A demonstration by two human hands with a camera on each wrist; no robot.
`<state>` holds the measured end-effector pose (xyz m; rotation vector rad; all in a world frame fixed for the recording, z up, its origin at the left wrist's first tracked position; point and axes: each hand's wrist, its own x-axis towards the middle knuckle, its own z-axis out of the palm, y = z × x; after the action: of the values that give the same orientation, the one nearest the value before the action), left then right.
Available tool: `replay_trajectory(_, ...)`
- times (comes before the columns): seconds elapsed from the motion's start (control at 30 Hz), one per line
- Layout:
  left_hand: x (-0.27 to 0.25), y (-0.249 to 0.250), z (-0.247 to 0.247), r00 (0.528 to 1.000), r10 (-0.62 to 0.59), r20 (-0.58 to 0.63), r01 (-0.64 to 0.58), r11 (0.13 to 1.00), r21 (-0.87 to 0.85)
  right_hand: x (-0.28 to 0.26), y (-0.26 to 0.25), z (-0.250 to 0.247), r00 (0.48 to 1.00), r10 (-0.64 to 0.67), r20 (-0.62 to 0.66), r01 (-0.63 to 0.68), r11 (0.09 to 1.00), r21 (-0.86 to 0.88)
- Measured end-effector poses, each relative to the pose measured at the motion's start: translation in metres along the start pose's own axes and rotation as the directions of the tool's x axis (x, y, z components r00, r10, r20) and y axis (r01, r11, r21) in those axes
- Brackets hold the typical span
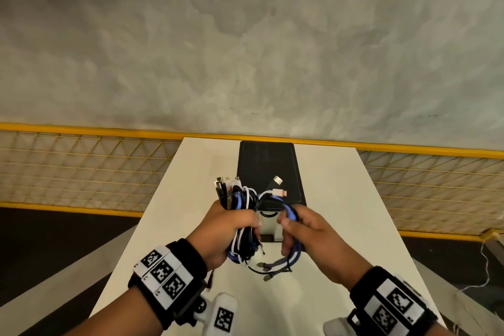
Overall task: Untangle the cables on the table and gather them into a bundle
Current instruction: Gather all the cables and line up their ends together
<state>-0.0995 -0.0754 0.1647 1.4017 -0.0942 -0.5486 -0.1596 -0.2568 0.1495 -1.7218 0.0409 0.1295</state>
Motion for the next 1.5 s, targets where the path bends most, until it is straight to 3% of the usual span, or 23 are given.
replay_trajectory(0.07, -0.001, -0.001, 0.005, 1.0, 0.008, -0.001, -0.008, 1.0, -0.014, 0.0, -0.01, 0.011, 0.999, -0.018, -0.05, 0.023, 0.995, 0.093)
replay_trajectory(0.23, -0.004, -0.008, 0.013, 0.996, 0.078, 0.05, -0.078, 0.997, -0.004, -0.001, -0.018, 0.019, 0.967, 0.132, 0.22, -0.159, 0.981, 0.11)
replay_trajectory(0.43, -0.006, -0.007, 0.015, 0.982, 0.106, 0.155, -0.125, 0.984, 0.123, -0.003, -0.01, 0.021, 0.926, 0.179, 0.333, -0.269, 0.931, 0.247)
replay_trajectory(0.53, -0.006, -0.008, 0.018, 0.99, 0.092, 0.107, -0.109, 0.982, 0.158, -0.007, -0.014, 0.023, 0.911, 0.179, 0.373, -0.301, 0.905, 0.3)
replay_trajectory(0.67, -0.004, -0.012, 0.019, 0.997, 0.076, 0.032, -0.078, 0.993, 0.084, -0.01, -0.023, 0.026, 0.909, 0.163, 0.383, -0.313, 0.875, 0.369)
replay_trajectory(0.9, 0.0, 0.003, 0.018, 0.996, 0.04, -0.077, -0.051, 0.989, -0.138, -0.007, -0.009, 0.031, 0.954, 0.1, 0.283, -0.197, 0.919, 0.341)
replay_trajectory(1.0, 0.007, 0.012, 0.007, 0.991, 0.032, -0.127, -0.063, 0.967, -0.248, -0.011, -0.002, 0.031, 0.94, 0.103, 0.325, -0.171, 0.968, 0.185)
replay_trajectory(1.1, 0.009, 0.019, -0.001, 0.995, 0.03, -0.09, -0.06, 0.935, -0.35, -0.013, -0.003, 0.034, 0.928, 0.173, 0.33, -0.189, 0.982, 0.017)
replay_trajectory(1.2, 0.001, 0.023, -0.007, 0.995, 0.033, 0.098, 0.008, 0.919, -0.393, -0.012, -0.004, 0.031, 0.908, 0.185, 0.375, -0.156, 0.982, -0.108)
replay_trajectory(1.27, -0.006, 0.023, -0.013, 0.97, 0.022, 0.242, 0.078, 0.916, -0.394, -0.009, 0.0, 0.024, 0.885, 0.233, 0.404, -0.137, 0.958, -0.253)
replay_trajectory(1.37, -0.011, 0.02, -0.028, 0.91, -0.06, 0.409, 0.185, 0.944, -0.274, -0.005, 0.004, 0.014, 0.905, 0.263, 0.333, -0.054, 0.85, -0.524)
replay_trajectory(1.5, -0.016, 0.011, -0.03, 0.878, -0.224, 0.422, 0.234, 0.972, 0.028, 0.002, -0.011, 0.005, 0.977, 0.107, 0.186, 0.04, 0.76, -0.649)
